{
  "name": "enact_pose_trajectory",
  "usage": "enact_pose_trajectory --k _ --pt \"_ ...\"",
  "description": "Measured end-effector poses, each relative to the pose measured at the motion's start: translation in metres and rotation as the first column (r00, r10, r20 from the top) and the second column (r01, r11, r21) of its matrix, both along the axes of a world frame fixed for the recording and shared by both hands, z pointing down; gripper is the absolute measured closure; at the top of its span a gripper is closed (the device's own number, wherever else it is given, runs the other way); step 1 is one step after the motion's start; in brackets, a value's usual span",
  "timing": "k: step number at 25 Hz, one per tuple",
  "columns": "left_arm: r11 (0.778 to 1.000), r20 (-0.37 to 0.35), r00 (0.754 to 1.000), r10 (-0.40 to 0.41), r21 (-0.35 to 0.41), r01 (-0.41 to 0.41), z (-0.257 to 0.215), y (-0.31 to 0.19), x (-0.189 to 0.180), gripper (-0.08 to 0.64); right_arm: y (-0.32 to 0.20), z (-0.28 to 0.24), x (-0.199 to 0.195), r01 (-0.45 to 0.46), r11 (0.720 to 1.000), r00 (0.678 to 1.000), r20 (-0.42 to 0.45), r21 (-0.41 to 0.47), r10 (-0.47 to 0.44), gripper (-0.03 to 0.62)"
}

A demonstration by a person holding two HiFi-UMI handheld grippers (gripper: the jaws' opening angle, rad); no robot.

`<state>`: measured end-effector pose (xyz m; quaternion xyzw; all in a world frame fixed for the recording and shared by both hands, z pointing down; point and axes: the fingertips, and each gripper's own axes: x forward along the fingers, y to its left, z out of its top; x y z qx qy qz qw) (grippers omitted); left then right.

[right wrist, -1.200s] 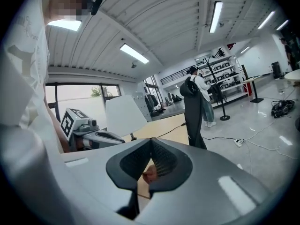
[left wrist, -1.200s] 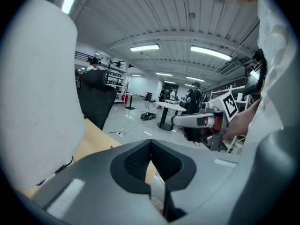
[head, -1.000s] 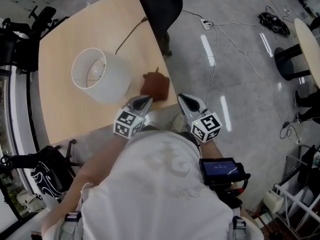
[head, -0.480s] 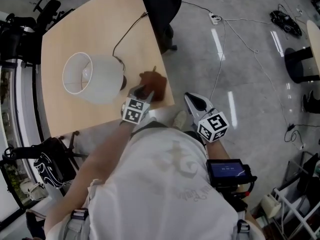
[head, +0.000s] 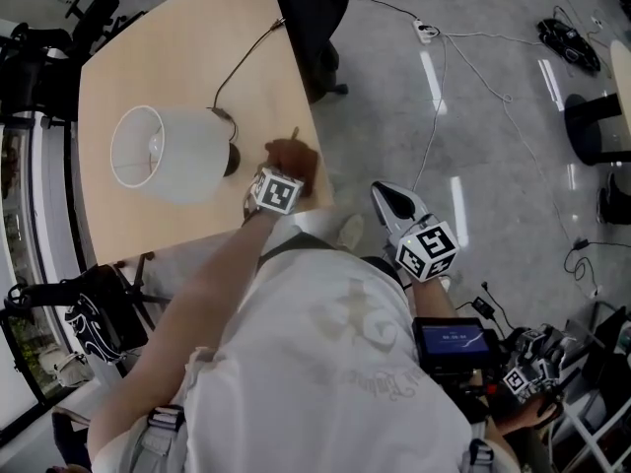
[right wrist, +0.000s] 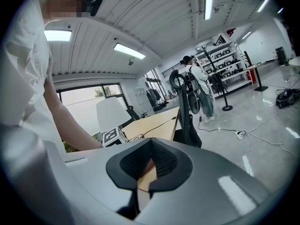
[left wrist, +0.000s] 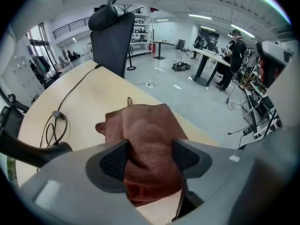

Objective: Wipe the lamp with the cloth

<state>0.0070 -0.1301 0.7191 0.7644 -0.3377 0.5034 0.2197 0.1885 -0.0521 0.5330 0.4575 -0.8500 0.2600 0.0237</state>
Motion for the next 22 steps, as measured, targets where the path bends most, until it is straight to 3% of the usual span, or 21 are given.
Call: enact_pose_trajectory --k 9,13,16,18,22 --pt "0.997 0.011 0.997 -0.075 0.011 0.074 -0.001 0.009 -0.010 0.416 0.004 0.003 -0.003 0.019 1.000 1.000 0.003 0.007 -0.019 0.580" --pt "0.994 0.060 0.995 -0.086 0.071 0.081 0.003 0.006 -0.054 0.443 0.002 0.025 -0.031 0.022 0.999 1.000 0.004 0.031 -0.022 0.580" --pt "0.992 -0.058 0.995 -0.079 0.090 0.084 -0.014 -0.004 -0.049 0.448 -0.022 0.031 -0.045 0.042 0.999 0.999 -0.005 0.023 -0.042 0.580" --pt "0.989 -0.171 0.982 -0.078 0.107 0.097 -0.043 -0.007 -0.028 0.448 -0.036 0.014 -0.036 0.061 0.998 0.998 -0.012 0.015 -0.061 0.580" --pt "0.971 -0.305 0.947 -0.097 0.179 0.157 -0.114 0.012 0.002 0.449 -0.029 -0.014 -0.015 0.072 0.997 0.997 -0.023 0.028 -0.072 0.580"
